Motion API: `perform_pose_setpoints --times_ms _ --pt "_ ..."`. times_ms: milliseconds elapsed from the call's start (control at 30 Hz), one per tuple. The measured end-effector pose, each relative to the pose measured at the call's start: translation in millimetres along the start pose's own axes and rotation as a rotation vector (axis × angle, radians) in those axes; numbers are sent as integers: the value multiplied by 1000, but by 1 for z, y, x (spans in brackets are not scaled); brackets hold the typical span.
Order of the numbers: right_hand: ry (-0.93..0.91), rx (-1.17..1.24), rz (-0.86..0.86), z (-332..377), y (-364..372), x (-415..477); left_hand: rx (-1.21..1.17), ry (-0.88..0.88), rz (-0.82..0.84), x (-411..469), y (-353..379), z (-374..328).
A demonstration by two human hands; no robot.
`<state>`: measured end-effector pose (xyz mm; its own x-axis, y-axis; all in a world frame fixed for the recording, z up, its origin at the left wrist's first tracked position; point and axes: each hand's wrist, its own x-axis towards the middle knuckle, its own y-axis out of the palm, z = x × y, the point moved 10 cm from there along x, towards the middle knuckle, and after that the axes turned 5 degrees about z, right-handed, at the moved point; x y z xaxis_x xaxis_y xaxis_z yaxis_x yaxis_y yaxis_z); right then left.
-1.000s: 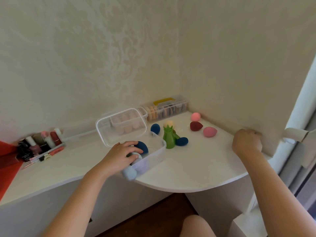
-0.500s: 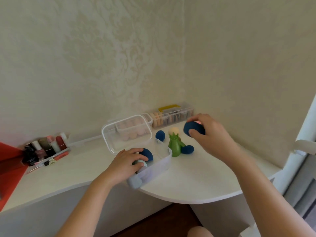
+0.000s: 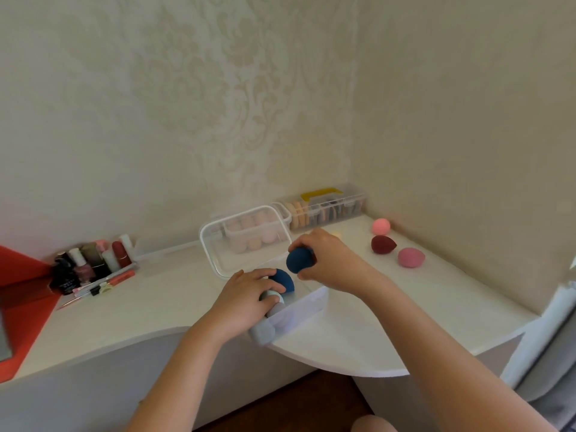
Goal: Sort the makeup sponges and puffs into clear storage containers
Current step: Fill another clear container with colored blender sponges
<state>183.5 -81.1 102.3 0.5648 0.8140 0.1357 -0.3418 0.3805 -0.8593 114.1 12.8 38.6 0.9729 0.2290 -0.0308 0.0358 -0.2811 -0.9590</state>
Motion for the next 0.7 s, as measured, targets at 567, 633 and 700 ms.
perform_pose_setpoints --times_ms 567,633,700 --pt "33 -96 233 -5 56 20 -200 39 -65 -8 -6 -2" --pt "20 -95 231 -6 58 23 -224 77 -73 -10 -7 -5" --pt "16 -70 258 -7 63 26 -194 120 -78 -8 -7 -6"
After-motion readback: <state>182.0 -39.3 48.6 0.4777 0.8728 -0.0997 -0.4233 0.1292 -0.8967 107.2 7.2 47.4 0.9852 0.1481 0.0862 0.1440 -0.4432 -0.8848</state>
